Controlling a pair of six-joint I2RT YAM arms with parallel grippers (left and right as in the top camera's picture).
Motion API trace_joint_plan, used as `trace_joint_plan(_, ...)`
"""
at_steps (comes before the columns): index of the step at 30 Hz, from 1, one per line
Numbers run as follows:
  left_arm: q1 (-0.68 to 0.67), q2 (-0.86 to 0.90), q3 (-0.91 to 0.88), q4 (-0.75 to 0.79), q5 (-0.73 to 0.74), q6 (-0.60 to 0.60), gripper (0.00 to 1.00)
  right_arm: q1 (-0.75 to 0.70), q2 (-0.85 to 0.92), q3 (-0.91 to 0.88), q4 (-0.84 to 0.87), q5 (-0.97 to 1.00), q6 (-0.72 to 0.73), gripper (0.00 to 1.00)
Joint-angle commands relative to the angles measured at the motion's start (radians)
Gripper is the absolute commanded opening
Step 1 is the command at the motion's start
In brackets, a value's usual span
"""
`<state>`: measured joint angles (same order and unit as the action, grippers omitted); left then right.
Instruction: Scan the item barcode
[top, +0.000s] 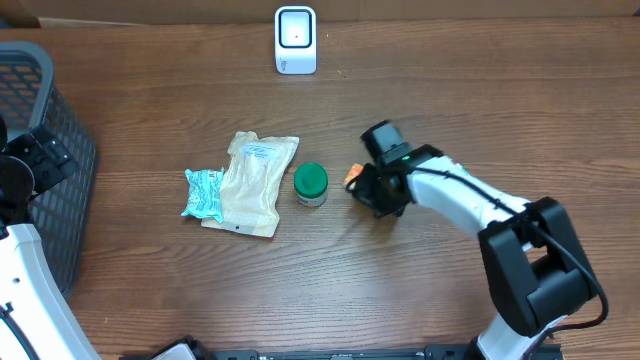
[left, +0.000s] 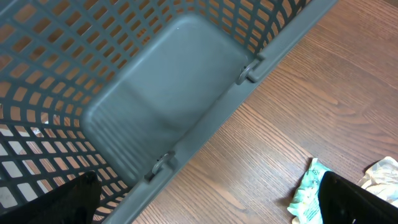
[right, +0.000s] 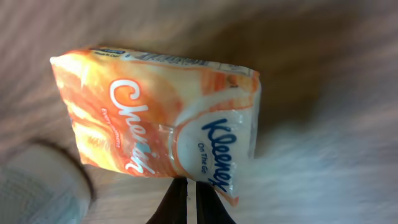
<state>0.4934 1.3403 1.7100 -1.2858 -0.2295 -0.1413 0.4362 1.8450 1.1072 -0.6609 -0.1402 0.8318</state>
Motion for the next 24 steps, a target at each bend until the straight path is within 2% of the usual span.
trace_joint_plan(1,0.003,0.002,0.009,0.003,-0.013,0.014,0.99,-0.083,0.011,0.041,0.004,0.028,-0.109,0.04)
trace_joint_plan(8,0.003,0.002,0.009,0.003,-0.013,0.014,1.00,-0.188,0.011,0.052,0.110,0.007,-0.293,0.08)
trace_joint_plan(11,0.003,0.002,0.009,0.003,-0.013,0.014,1.00,-0.197,0.011,0.072,0.115,-0.062,-0.417,0.08)
trace_joint_plan(15,0.003,0.002,0.009,0.003,-0.013,0.014,1.00,-0.197,0.010,0.140,0.101,-0.056,-0.534,0.12)
trace_joint_plan(20,0.003,0.002,0.009,0.003,-0.013,0.014,1.00,-0.181,0.010,0.216,0.148,-0.066,-0.540,0.21)
trace_joint_plan(22,0.003,0.002,0.009,0.003,-0.013,0.014,1.00,-0.163,0.017,0.214,0.200,-0.069,-0.525,0.20)
trace_joint_plan(24,0.003,0.002,0.009,0.003,-0.013,0.014,1.00,-0.141,0.034,0.208,0.248,-0.040,-0.483,0.13)
